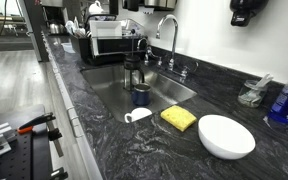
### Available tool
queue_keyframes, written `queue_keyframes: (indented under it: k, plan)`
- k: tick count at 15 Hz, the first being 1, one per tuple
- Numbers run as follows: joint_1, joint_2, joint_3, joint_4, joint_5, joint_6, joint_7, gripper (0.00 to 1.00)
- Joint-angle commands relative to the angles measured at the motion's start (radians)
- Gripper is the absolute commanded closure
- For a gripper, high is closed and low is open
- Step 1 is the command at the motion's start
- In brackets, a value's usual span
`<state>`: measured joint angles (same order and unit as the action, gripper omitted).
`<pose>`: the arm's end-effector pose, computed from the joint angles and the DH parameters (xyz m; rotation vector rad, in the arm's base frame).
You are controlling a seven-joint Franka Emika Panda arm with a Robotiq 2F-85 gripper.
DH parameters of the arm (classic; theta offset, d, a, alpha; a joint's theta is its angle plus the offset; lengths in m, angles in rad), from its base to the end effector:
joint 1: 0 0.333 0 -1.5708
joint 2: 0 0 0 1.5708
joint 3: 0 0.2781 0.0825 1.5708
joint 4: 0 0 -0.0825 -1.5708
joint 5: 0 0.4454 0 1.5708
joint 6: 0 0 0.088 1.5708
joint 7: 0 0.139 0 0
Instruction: Put the sponge in the bowl
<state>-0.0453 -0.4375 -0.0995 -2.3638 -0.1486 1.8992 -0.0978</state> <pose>0.4810 -0.0839 0.4003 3.0470 0.0197 -0.0596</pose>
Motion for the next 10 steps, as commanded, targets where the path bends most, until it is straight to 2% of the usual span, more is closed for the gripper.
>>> queue_keyframes:
  k: [1, 5, 10]
  plan:
    - [0.000, 0.074, -0.057, -0.021, -0.009, 0.131, -0.197, 0.00]
    - [0.002, 0.135, -0.100, -0.051, -0.023, 0.259, -0.434, 0.00]
    - [-0.010, 0.196, -0.131, -0.061, -0.053, 0.326, -0.721, 0.00]
